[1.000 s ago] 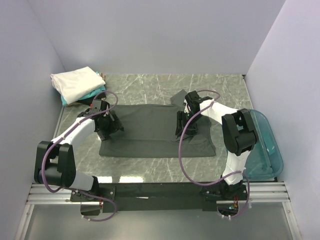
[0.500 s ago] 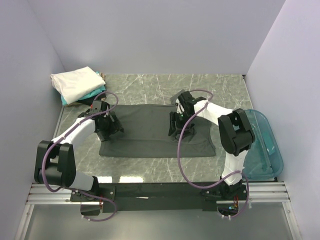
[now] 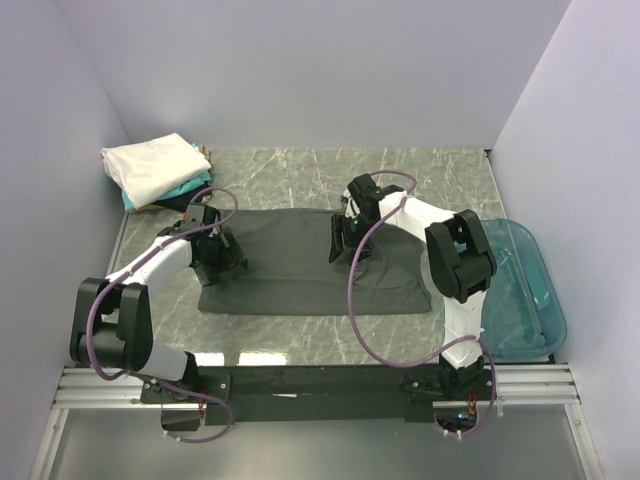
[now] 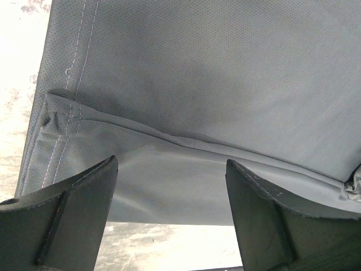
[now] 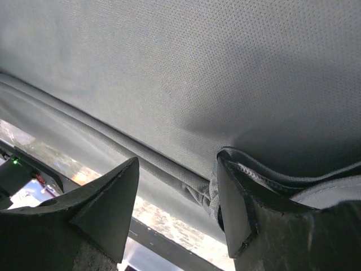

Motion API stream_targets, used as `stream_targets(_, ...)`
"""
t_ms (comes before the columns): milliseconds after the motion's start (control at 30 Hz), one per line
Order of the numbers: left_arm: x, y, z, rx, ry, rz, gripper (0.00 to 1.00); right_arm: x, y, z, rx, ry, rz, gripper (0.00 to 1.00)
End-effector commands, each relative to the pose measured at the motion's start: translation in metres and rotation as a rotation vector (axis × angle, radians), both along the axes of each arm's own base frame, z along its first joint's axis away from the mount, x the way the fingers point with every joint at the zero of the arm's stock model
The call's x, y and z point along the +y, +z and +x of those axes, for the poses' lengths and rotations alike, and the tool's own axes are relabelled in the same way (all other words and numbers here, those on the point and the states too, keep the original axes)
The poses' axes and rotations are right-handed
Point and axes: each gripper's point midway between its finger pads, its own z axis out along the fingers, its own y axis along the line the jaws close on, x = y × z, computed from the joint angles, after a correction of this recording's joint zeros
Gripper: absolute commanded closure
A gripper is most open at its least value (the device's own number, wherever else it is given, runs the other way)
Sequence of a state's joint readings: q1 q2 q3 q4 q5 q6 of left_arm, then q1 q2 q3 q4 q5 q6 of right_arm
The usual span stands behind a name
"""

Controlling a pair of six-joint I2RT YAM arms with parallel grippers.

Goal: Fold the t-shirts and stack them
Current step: Fold the tshirt

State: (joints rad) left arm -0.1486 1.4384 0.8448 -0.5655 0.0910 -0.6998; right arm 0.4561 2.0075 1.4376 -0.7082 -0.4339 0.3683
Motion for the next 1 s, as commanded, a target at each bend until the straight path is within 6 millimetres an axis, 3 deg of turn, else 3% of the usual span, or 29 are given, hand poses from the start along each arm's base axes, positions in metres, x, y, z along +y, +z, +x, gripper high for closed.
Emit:
stream_targets(0, -0.001, -0.001, 0.002, -0.010, -0.010, 0.006, 0.17, 0.009, 0.014, 0.005, -0.029, 0.025, 0.030, 0.36)
stream_targets(167, -0.001, 0.002, 0.004, -0.020, 0.001, 0.003, 0.17, 0.013, 0.032, 0.016, -0.085, 0.020, 0.049, 0.36)
stream_targets(333, 0.000, 0.012, 0.014, -0.056, 0.010, 0.010, 0.17, 0.023, 0.080, 0.038, -0.205, 0.014, 0.106, 0.36)
stream_targets(567, 0.001, 0.044, 0.042, -0.141, 0.017, 0.025, 0.17, 0.007, 0.126, 0.057, -0.329, -0.061, 0.112, 0.35)
stream_targets(667, -0.001, 0.052, 0.053, -0.167, 0.009, 0.025, 0.17, -0.009, 0.120, 0.055, -0.339, -0.099, 0.076, 0.34)
stream_targets(733, -0.003, 0.051, 0.060, -0.170, 0.001, 0.020, 0.17, -0.021, 0.105, 0.048, -0.317, -0.117, 0.038, 0.33)
stream_targets(867, -0.015, 0.036, 0.063, -0.149, -0.029, -0.030, 0.17, -0.042, 0.088, 0.032, -0.297, -0.164, -0.016, 0.33)
stream_targets(900, -0.016, 0.031, 0.062, -0.138, -0.028, -0.036, 0.17, -0.050, 0.074, 0.022, -0.260, -0.182, -0.035, 0.33)
stream_targets(967, -0.019, 0.022, 0.061, -0.126, -0.034, -0.050, 0.17, -0.057, 0.072, 0.017, -0.267, -0.214, -0.037, 0.33)
